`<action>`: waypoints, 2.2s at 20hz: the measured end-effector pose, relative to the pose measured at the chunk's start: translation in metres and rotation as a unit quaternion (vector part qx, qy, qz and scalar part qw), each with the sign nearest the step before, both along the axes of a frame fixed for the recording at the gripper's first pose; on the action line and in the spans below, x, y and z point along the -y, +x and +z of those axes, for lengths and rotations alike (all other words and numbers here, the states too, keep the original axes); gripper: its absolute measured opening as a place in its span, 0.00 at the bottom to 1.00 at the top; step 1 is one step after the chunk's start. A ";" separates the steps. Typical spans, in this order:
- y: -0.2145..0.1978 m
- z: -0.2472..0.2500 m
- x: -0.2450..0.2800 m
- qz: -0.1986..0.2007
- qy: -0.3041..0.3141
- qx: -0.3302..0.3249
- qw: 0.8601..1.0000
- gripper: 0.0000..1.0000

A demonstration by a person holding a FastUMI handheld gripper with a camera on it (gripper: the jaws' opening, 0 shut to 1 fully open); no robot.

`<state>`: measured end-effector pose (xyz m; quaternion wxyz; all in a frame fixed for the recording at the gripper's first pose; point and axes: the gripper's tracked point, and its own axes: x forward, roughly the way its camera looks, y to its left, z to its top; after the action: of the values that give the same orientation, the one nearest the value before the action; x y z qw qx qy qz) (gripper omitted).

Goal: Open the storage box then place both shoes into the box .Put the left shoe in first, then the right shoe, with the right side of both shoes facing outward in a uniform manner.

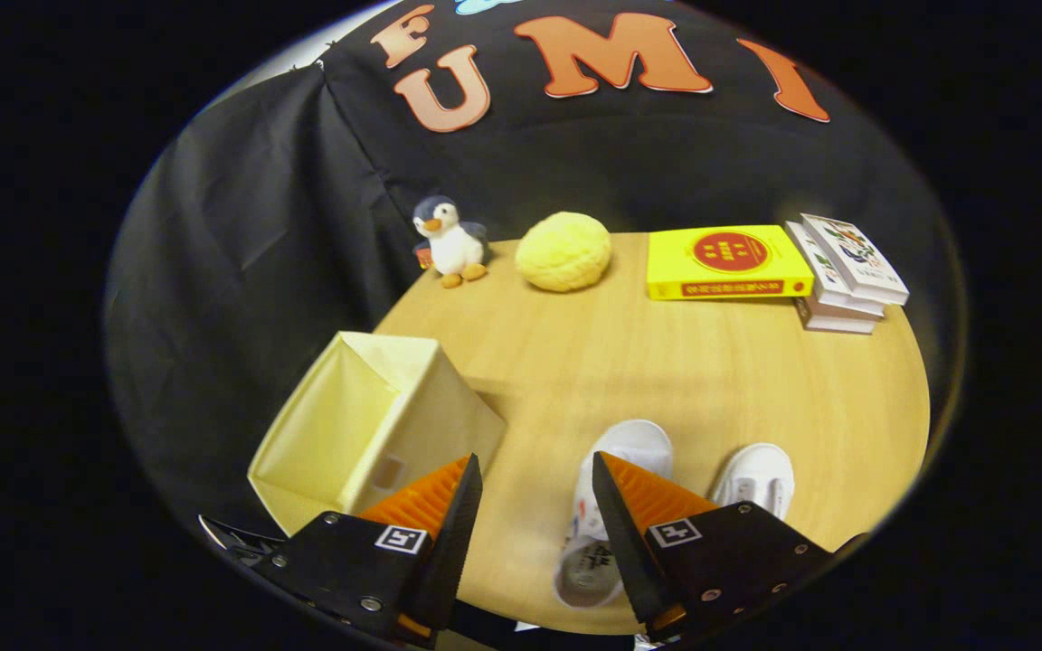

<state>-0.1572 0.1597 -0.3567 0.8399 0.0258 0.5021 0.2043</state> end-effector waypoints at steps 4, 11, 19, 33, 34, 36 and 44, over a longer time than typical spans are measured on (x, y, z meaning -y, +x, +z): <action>-0.023 -0.036 0.048 -0.009 -0.047 0.003 0.999 0.59; -0.053 -0.084 0.071 0.008 -0.100 -0.025 0.995 0.46; -0.011 -0.119 0.073 -0.052 -0.144 0.053 0.987 0.17; 0.035 -0.017 0.030 -0.104 -0.052 0.086 0.990 0.01; 0.041 -0.003 0.022 -0.101 -0.049 0.094 0.989 0.01; 0.049 0.022 0.004 -0.098 -0.038 0.099 0.989 0.01; 0.051 0.084 -0.094 -0.079 0.024 0.079 0.993 0.01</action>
<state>-0.1066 0.2540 -0.2727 0.8898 0.0698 0.4250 0.1507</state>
